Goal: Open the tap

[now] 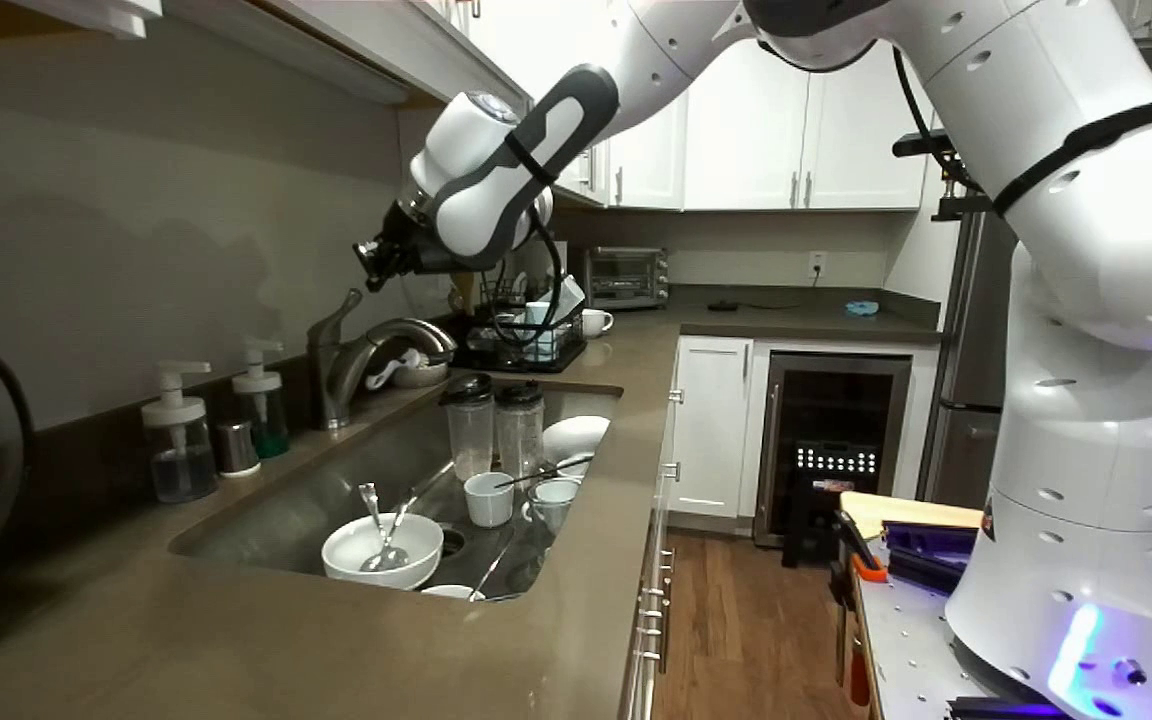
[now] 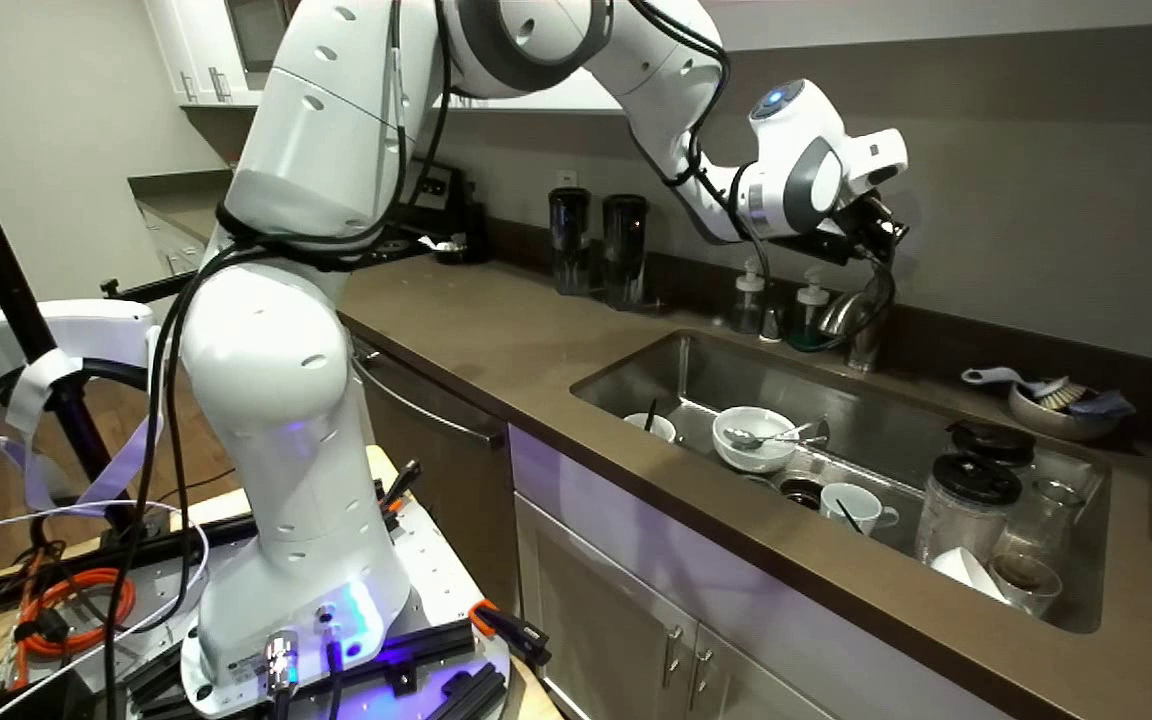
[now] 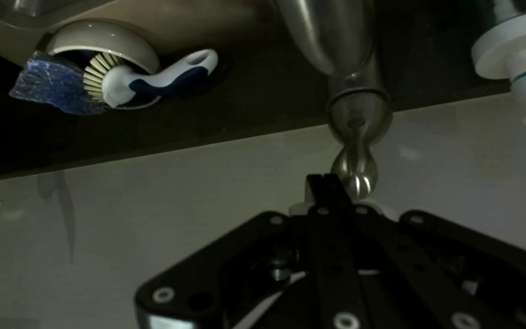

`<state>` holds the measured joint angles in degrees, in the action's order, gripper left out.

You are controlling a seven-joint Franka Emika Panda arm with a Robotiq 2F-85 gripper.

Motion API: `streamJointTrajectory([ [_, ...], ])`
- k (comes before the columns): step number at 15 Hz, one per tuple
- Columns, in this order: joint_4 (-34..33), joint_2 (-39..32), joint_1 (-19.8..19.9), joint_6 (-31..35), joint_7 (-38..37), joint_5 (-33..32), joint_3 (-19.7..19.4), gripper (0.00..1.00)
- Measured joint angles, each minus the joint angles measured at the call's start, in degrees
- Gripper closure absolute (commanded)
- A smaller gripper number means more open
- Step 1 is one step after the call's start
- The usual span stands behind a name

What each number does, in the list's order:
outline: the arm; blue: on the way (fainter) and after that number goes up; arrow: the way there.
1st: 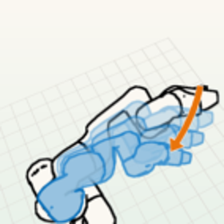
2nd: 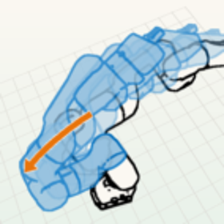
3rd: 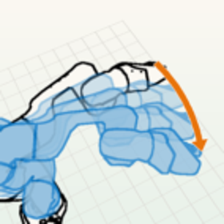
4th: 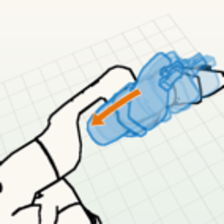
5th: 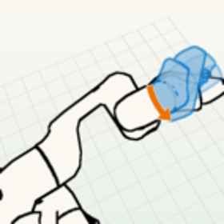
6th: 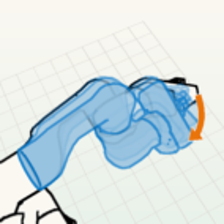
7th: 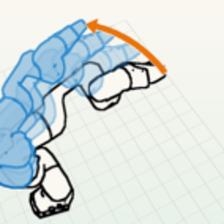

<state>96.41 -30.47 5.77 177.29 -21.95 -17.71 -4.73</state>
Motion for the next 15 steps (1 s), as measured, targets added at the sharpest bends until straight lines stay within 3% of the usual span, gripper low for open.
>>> streamJointTrajectory([
  [3, -2.2, -1.4, 0.3, -2.0, 0.1, 0.0, 0.8, 0.96],
  [6, -3.2, -1.8, -0.4, -3.6, 5.4, 4.8, 0.6, 0.96],
  [15, -4.6, -2.0, -0.9, -8.4, 6.5, 4.6, -0.3, 0.96],
])
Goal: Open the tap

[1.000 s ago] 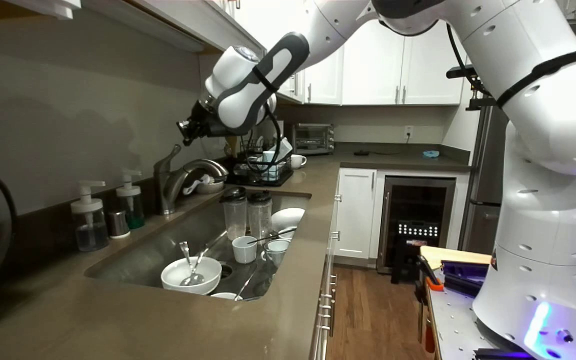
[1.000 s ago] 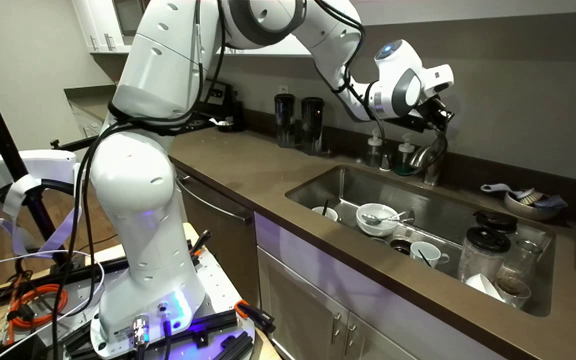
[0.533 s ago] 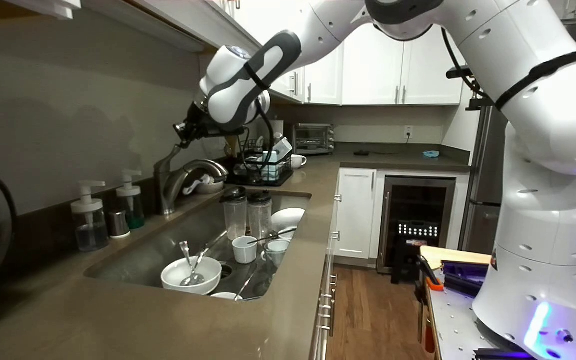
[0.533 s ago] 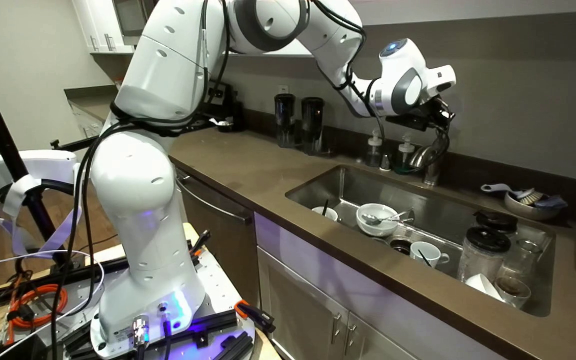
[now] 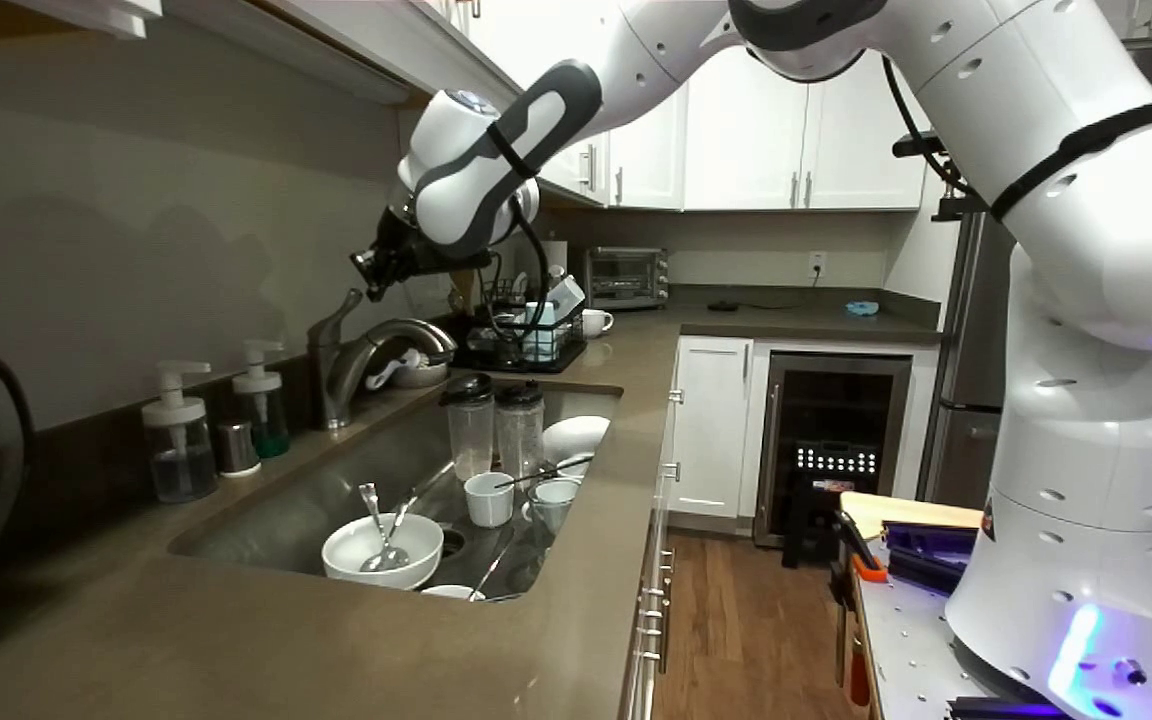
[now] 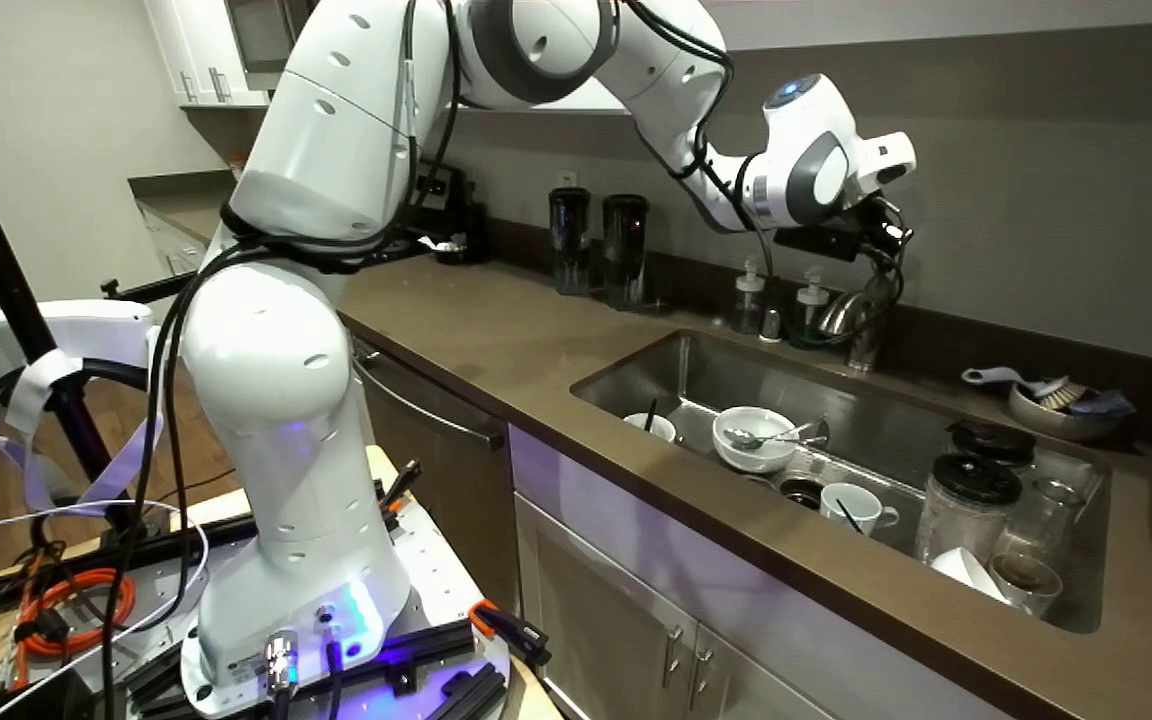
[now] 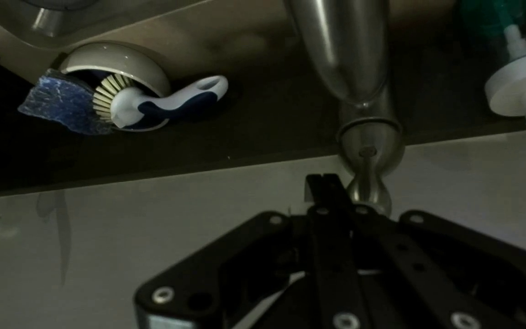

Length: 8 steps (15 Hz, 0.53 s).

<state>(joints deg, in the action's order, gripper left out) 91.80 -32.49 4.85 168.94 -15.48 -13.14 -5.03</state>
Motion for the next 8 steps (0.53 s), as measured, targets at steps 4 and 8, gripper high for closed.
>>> streamJointTrajectory([
  [4, 0.0, 0.0, -0.2, -0.8, 3.7, 3.1, 0.1, 0.96],
  [8, 0.0, 0.0, -0.2, -1.9, 6.3, 5.7, 0.8, 0.96],
])
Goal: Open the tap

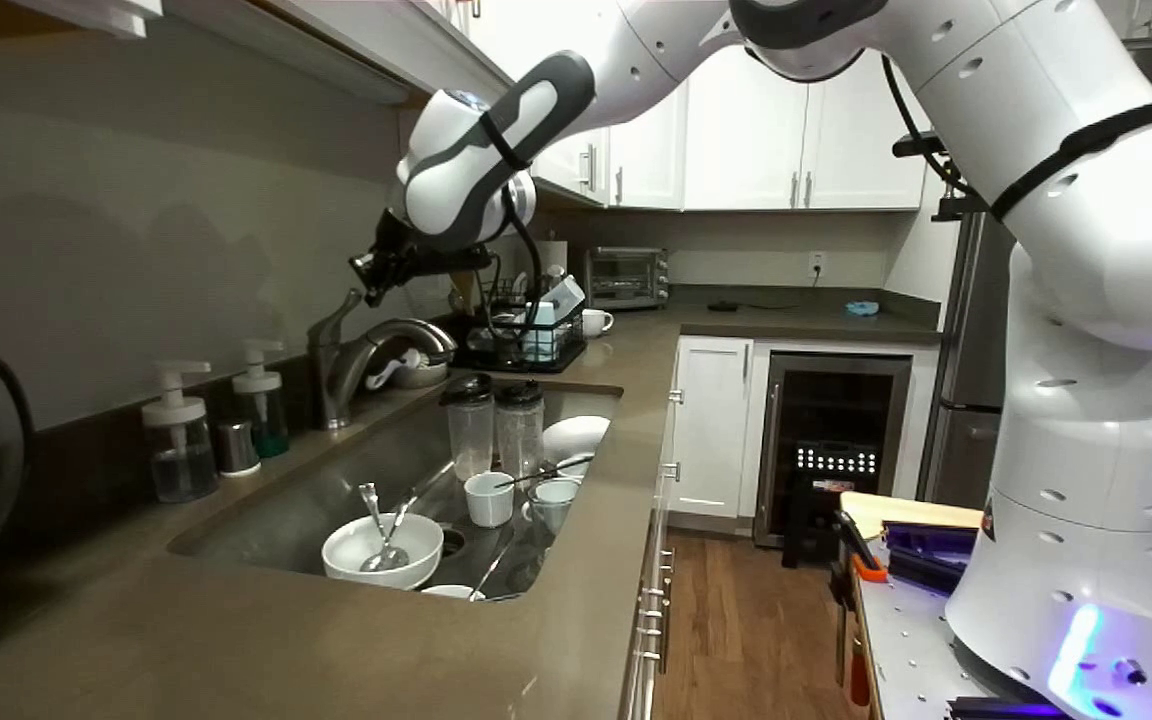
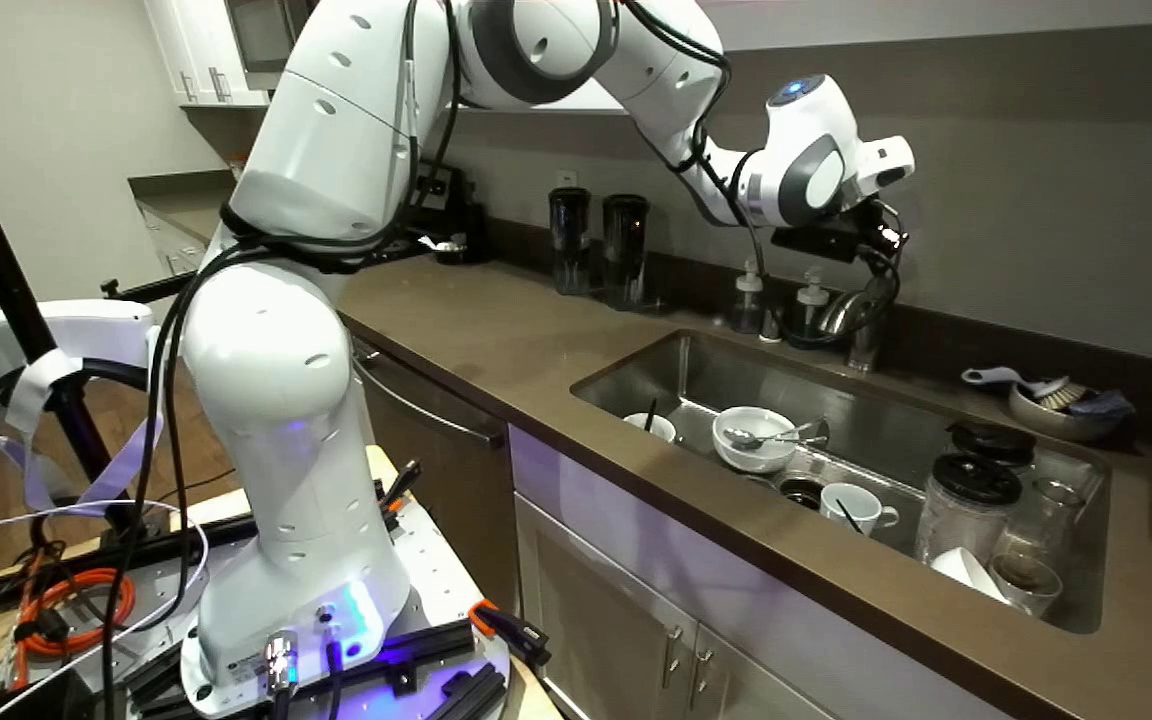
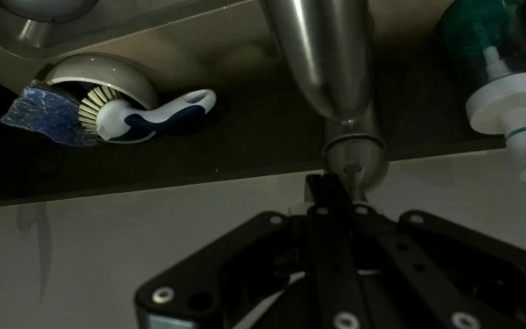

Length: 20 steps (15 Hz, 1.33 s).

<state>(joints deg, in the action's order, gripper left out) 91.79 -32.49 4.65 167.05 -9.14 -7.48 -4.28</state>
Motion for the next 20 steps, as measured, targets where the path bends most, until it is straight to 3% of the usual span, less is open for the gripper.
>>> streamJointTrajectory([
  [20, -0.3, 0.0, 1.1, -0.3, 1.2, 6.0, 2.2, 0.96],
])
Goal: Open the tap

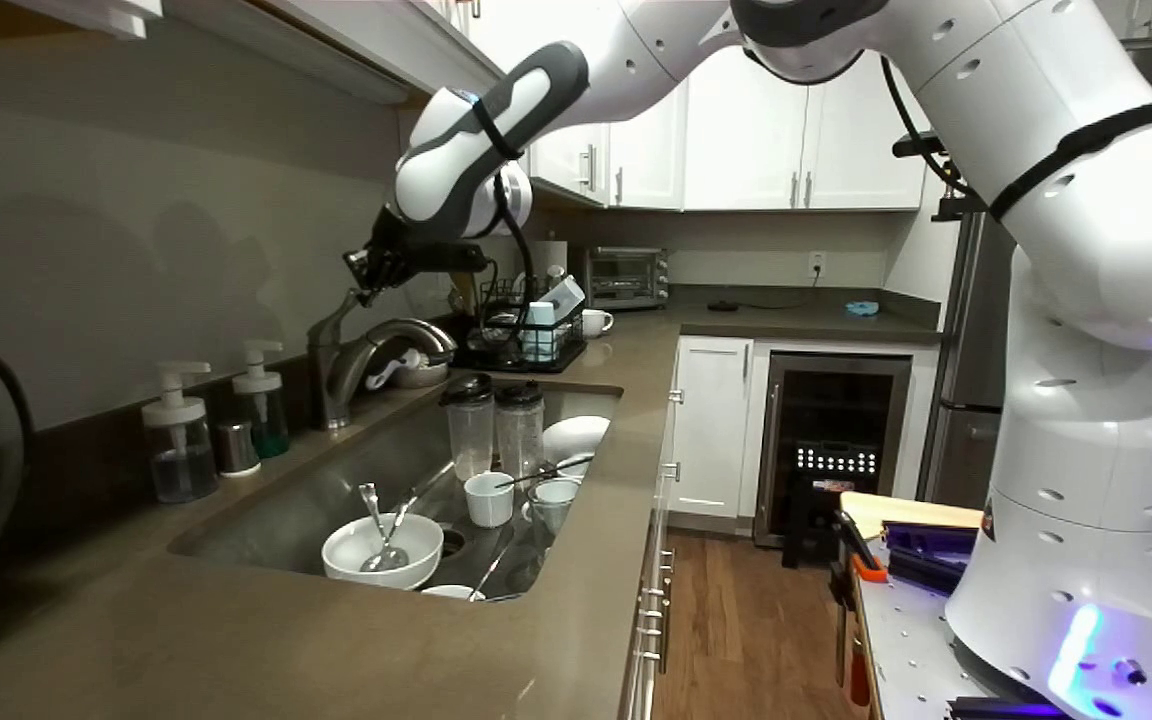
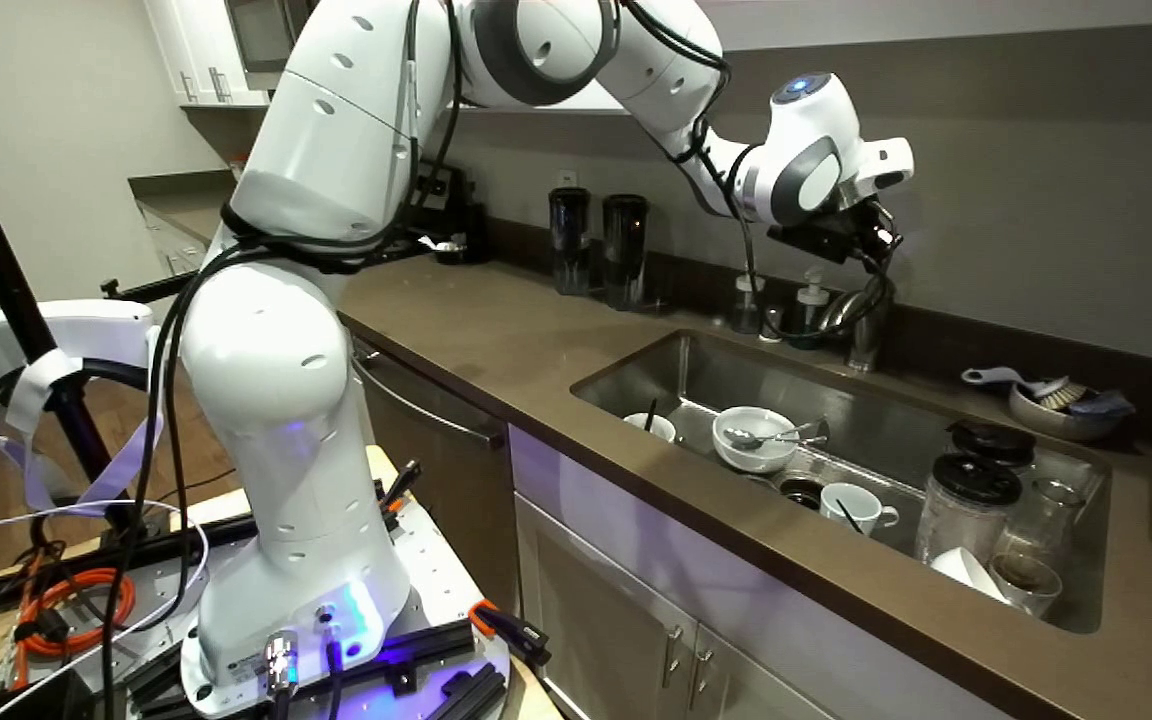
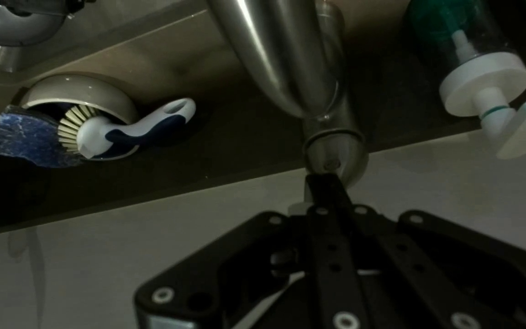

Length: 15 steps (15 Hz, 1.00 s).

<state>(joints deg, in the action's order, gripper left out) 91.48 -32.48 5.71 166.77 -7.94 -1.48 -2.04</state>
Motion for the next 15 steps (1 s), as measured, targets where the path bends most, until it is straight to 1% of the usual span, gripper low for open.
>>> streamJointTrajectory([
  [8, 0.2, -0.4, 0.0, 3.1, 0.0, 0.2, 0.0, 0.96],
  [15, 0.6, -1.3, 0.5, 10.7, 0.0, 3.0, 1.5, 0.97],
])
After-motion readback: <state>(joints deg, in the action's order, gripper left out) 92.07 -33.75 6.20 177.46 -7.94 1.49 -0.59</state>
